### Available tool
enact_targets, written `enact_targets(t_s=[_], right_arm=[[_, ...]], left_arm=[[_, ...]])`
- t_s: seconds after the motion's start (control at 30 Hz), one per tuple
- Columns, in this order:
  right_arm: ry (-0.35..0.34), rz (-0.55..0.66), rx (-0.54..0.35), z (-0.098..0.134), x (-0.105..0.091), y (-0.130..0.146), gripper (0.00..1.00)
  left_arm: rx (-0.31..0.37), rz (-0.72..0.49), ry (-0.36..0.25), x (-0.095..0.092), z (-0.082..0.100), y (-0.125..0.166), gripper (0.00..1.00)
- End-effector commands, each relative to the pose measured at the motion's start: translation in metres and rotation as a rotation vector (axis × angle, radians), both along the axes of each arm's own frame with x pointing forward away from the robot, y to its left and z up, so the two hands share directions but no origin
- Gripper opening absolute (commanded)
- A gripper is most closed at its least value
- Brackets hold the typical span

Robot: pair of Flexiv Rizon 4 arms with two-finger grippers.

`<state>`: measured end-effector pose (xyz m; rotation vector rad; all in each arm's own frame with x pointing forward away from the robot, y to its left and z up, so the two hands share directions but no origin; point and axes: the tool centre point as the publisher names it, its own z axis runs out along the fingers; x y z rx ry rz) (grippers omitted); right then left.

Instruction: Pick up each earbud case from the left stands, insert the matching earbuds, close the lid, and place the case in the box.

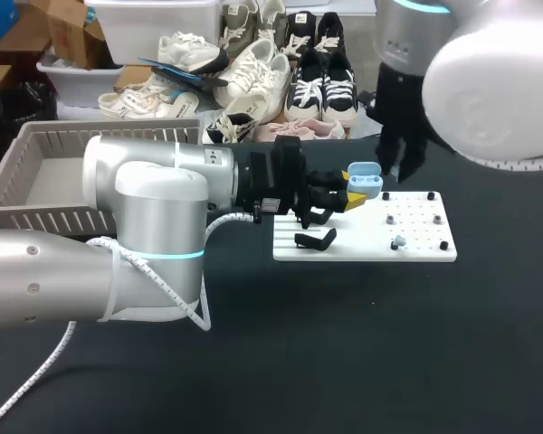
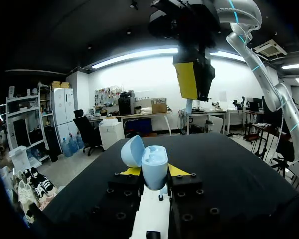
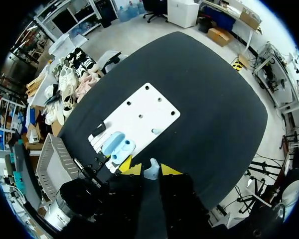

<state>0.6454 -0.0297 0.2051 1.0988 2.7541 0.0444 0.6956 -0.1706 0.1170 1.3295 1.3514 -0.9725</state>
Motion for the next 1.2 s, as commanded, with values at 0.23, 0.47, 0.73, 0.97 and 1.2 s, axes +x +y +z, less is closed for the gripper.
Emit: enact_targets(t_s=[0.23,0.47,0.73,0.97,1.2], right_arm=[[0.039,0.023,-0.025,-0.003,0.019,0.025,0.0],[0.047,0.041,-0.018,-0.009,0.029,0.026,0.0],[0.063,0.045,-0.004,-0.018,0.036,0.02,0.0],[0.077,0.05,0.013,-0.025,0.041,0.018,0.0],[0.09,0.05,0.022,-0.029,0.044,0.017,0.0]], left_arm=[[-0.004,0.002,-0.002,0.0,-0.001,0.0,0.0],[-0.004,0.002,-0.002,0.0,-0.001,0.0,0.0],[-0.004,0.002,-0.002,0.0,-0.001,0.0,0.0],[-0.004,0.002,-0.002,0.0,-0.001,0.0,0.0],[-0.004,0.002,-0.002,0.0,-0.001,0.0,0.0]])
